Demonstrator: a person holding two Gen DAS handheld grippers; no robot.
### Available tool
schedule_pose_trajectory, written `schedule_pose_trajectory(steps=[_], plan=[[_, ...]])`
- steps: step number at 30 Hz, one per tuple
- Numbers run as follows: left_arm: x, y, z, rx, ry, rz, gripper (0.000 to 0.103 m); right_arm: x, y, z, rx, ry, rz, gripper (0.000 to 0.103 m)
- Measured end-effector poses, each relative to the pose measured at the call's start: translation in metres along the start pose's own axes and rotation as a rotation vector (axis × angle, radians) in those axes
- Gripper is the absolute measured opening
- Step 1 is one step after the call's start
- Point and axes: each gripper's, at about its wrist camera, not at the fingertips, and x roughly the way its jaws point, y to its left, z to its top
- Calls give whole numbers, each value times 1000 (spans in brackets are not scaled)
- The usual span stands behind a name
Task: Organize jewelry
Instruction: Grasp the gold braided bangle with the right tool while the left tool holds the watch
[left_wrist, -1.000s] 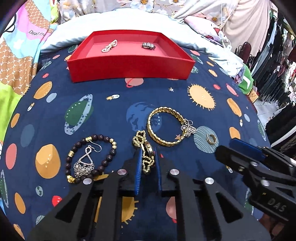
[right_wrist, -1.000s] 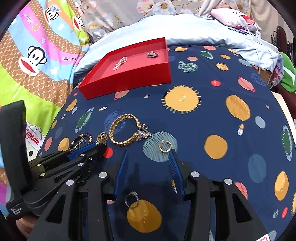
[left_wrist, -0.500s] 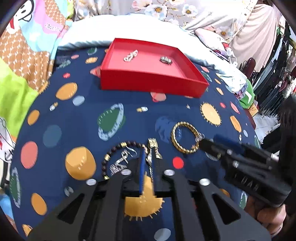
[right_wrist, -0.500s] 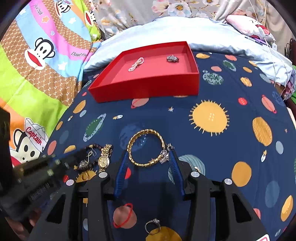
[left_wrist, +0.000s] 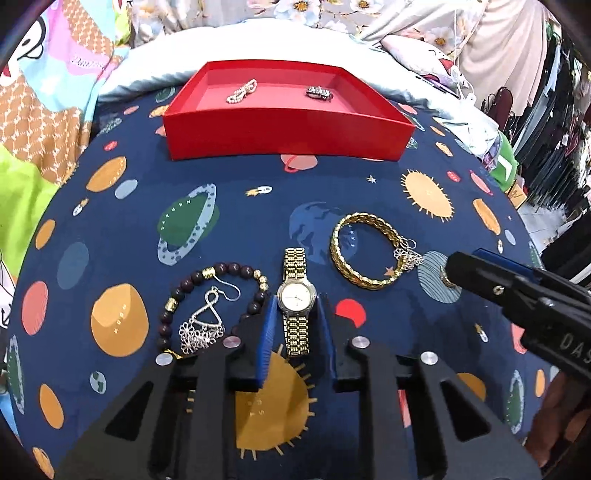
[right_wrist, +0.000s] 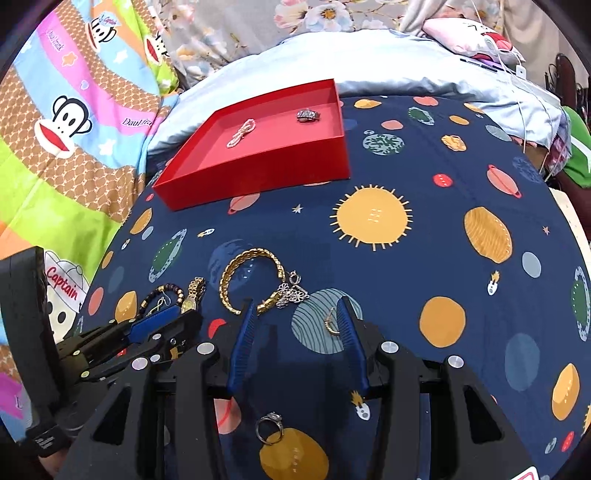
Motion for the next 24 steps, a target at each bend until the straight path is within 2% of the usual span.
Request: schedule_pose_trajectory(steps=[7, 11, 17, 24], plan=[[4, -8, -2, 61, -59, 48, 22, 1, -2, 0, 3, 1, 7, 44], [7, -7, 2, 67, -84, 35, 22, 1, -2, 1, 8, 2, 6, 44], [6, -2, 5, 45, -79, -2, 21, 2, -2, 1, 8, 2, 5, 44], [-20, 8, 12, -2, -105, -20, 21, 8, 4, 4, -18, 8, 23, 44]])
